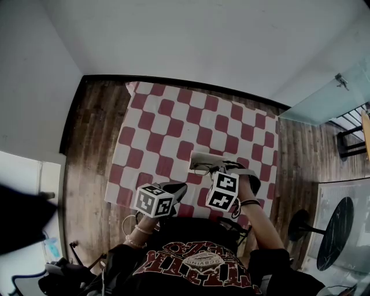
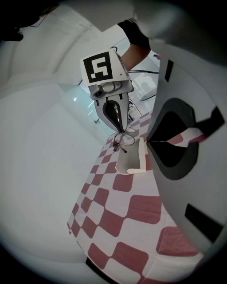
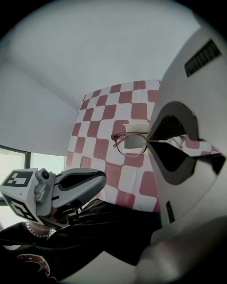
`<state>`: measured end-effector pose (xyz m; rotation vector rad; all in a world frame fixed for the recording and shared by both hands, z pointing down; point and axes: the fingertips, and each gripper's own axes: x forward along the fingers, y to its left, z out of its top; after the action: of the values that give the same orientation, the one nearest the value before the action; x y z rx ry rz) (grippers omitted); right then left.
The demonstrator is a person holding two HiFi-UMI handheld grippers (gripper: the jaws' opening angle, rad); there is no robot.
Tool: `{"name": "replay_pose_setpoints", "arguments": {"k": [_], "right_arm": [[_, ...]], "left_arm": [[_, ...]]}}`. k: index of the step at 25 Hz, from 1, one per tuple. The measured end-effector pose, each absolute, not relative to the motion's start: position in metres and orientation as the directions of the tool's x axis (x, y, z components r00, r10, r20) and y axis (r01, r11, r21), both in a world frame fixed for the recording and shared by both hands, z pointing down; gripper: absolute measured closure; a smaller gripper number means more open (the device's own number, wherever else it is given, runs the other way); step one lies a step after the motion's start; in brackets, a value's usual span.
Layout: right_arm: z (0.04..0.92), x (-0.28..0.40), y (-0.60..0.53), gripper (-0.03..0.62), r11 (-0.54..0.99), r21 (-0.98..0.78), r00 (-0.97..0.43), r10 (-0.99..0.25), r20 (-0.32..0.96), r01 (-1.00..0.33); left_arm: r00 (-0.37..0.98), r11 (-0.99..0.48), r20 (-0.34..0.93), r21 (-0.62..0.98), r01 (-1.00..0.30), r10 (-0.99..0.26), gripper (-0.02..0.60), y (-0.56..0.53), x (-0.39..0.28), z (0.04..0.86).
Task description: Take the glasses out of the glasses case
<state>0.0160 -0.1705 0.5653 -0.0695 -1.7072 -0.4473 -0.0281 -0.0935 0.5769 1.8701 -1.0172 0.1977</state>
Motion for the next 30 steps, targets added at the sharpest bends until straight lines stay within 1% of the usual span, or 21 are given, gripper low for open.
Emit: {"name": "replay_pose_setpoints", "arguments": {"k": [30], "right_arm": [[0.518,0.017,-0.137,0.569,0.901,0.246,-0.206,-0.181,0.962,0.357]], "left_arm": [[0.65,-0.168,0.541,0.685,-0.709,-0.534,0.572,-0.088,-0.026,0.592]]}}
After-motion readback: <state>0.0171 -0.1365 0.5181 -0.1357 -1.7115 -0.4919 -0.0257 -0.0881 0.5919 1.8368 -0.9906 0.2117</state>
